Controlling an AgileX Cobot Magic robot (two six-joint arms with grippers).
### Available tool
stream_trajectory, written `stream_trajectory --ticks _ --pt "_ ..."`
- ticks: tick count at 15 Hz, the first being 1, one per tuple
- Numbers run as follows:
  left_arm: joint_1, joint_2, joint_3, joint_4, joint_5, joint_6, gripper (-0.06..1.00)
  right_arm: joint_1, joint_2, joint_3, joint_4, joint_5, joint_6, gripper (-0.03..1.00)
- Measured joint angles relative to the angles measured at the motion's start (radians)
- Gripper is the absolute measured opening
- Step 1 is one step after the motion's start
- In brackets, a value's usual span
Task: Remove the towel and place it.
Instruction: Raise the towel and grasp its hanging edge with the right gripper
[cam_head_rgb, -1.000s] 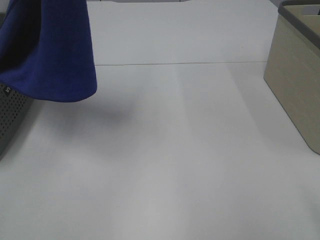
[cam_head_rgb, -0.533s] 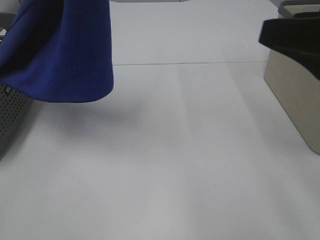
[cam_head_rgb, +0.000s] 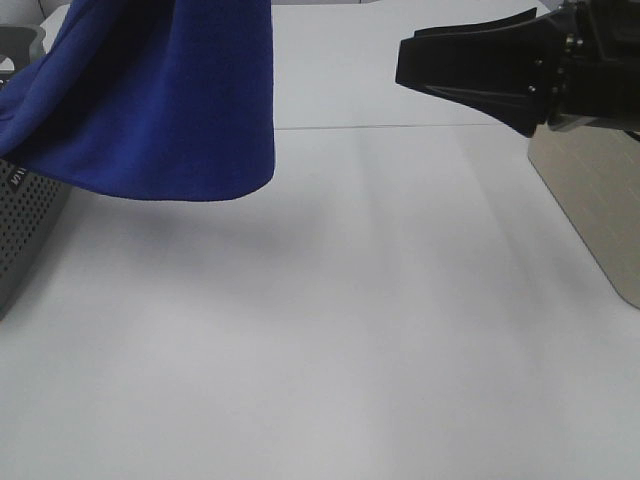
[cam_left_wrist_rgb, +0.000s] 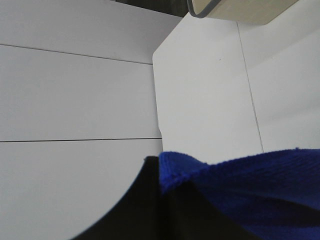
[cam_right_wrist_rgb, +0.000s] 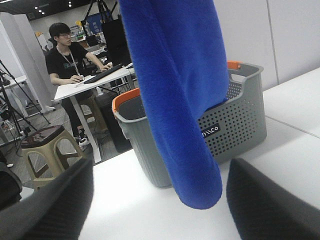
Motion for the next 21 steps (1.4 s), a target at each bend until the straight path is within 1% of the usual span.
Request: stream_trajectory --ticks 3,7,8,12,16,19,21 --pt "-0.003 0.006 0.000 -0.004 -0.062 0.003 0.00 0.000 0.100 -0.064 0.001 -0.003 0.001 0.77" --pt "-0.003 0.008 0.000 -0.008 -0.114 0.003 0.00 0.007 0.162 -0.112 0.001 -0.003 0.025 0.78" --pt "-0.003 0.023 0.000 -0.017 -0.128 0.003 0.00 0.059 0.195 -0.153 0.005 -0.019 0.025 0.78" --pt "-0.003 0.043 0.000 -0.029 -0.142 0.003 0.00 0.191 0.277 -0.245 0.005 -0.182 0.025 0.78" --pt "-0.003 0.043 0.000 -0.029 -0.142 0.003 0.00 0.262 0.351 -0.287 0.007 -0.205 0.017 0.78" --pt "-0.003 0.043 0.000 -0.029 -0.142 0.003 0.00 0.280 0.384 -0.294 0.008 -0.206 0.017 0.74" --pt "-0.003 0.043 0.000 -0.029 -0.142 0.003 0.00 0.280 0.391 -0.295 0.008 -0.206 0.017 0.63"
